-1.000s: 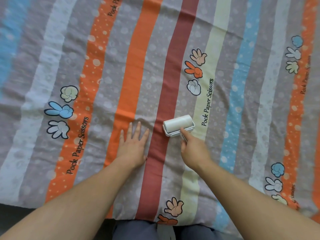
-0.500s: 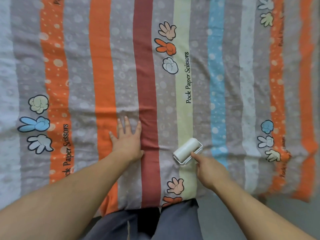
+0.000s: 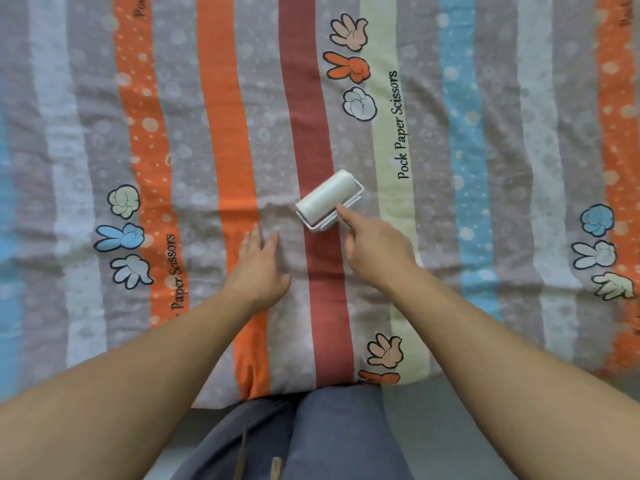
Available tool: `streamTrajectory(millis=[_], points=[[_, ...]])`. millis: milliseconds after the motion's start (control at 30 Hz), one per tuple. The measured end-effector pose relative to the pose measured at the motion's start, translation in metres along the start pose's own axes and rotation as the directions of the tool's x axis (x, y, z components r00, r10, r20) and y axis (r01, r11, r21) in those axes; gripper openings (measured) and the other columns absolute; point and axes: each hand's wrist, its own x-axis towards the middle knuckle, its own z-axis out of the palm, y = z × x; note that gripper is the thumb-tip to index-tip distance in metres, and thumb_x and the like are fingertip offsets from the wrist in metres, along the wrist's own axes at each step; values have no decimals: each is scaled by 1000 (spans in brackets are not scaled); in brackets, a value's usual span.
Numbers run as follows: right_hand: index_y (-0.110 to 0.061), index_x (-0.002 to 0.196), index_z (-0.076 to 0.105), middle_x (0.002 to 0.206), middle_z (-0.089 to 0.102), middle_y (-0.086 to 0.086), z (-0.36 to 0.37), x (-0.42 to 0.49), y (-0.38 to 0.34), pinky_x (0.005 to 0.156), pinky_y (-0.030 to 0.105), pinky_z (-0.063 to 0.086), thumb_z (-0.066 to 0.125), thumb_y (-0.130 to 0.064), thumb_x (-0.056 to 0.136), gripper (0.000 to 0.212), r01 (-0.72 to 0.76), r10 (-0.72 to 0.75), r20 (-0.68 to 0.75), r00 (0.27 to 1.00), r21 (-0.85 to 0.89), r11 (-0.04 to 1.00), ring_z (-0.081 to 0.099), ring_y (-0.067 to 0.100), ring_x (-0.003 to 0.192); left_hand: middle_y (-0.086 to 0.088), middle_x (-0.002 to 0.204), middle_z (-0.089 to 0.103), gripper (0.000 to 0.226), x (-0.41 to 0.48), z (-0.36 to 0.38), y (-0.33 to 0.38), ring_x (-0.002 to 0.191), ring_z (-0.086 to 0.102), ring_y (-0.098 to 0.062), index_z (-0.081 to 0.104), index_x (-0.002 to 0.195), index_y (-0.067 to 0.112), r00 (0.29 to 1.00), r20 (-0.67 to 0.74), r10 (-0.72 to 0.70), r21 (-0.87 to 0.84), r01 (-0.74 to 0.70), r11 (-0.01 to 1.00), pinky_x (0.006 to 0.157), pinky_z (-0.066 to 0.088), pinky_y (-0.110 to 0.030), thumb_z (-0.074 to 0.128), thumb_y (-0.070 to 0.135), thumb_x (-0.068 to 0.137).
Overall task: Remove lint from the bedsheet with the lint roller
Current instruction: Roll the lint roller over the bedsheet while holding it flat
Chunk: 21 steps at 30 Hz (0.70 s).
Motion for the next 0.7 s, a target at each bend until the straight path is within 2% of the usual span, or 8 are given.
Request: streamTrajectory(millis=[100,167,333,533,700], points=[[-41,149,28,126,55,13,21,18,-11,85,39,44,40,-24,97,56,47,-44,81,996,-29,998,55,35,112,-15,169,-6,93,-6,3,-6,156,0,-36,7,162,18,998,44,-44,-9,44,999,126,8,-40,67,33,92],[-40,150,27,127,55,13,30,13,-1,85,37,44,42,-21,95,59,36,-32,101,994,-44,998,54,34,113,-12,169,-10,91,-8,9,-4,155,-3,-39,5,163,22,995,84,-46,15,45,999,126,7,-41,64,33,94],[-42,150,21,116,56,11,40,-23,53,72,35,39,40,-17,93,65,5,14,175,985,-110,994,58,32,101,-7,165,-28,87,-8,27,7,151,-21,-43,3,161,37,987,140,-79,75,69,995,124,11,-48,60,37,95],[-49,146,25,113,57,8,45,-61,87,73,37,43,39,-25,97,56,-89,105,160,982,-103,991,59,31,100,-6,163,-35,87,-8,30,14,149,-24,-44,-4,160,42,986,137,-100,152,79,985,118,27,-50,57,37,97],[-47,144,31,117,60,8,39,-80,87,78,38,46,34,-31,98,49,-118,138,132,982,-148,982,59,30,102,-4,165,-29,80,-10,22,9,152,-17,-41,4,159,46,989,136,-67,149,47,988,114,33,-53,52,31,98]])
